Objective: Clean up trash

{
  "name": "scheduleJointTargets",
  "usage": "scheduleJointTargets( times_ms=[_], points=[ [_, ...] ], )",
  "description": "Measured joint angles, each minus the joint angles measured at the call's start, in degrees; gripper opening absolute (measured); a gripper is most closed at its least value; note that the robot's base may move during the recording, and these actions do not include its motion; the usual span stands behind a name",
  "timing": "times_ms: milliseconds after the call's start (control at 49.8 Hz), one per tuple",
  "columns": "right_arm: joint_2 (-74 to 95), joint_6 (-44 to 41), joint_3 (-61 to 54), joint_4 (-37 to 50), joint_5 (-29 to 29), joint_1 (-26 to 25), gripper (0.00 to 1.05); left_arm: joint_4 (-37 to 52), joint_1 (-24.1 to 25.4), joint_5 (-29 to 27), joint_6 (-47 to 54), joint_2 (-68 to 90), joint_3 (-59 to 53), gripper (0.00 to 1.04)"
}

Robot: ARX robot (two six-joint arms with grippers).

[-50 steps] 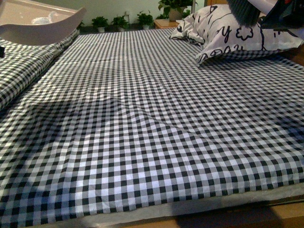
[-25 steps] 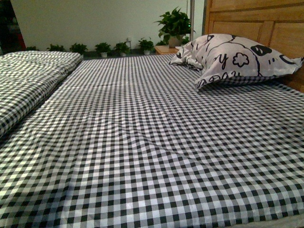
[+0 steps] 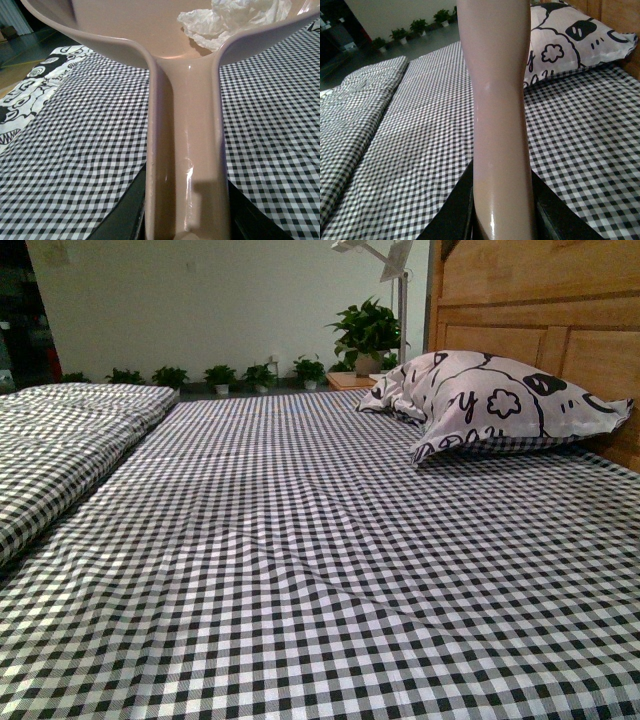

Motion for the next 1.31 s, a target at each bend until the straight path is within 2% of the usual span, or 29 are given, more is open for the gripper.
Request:
scheduleJointTargets(
  times_ms=[341, 743, 964, 1305],
  points=[
    [-5.88, 0.26, -1.46, -3.45, -0.42, 0.24, 0.20, -2.89, -2.58, -1.25, -2.08, -7.21, -4.74, 0.26],
    [-7.69, 0.26, -2.19, -4.48, -1.07, -0.26, 0.20, -3.19, -2.71, -1.33, -3.63, -8.79, -6.49, 0.26],
    [-7.78, -0.04, -2.21, -5.46, -0.81, 0.07, 0.20, -3.37, -2.71, 1.31, -5.14, -8.85, -6.91, 0.26],
    [-7.78, -0.15, -2.21, -5.66, -0.79, 0.24, 0.20, -3.43, -2.71, 1.46, -5.70, -8.85, -6.93, 0.26]
  ],
)
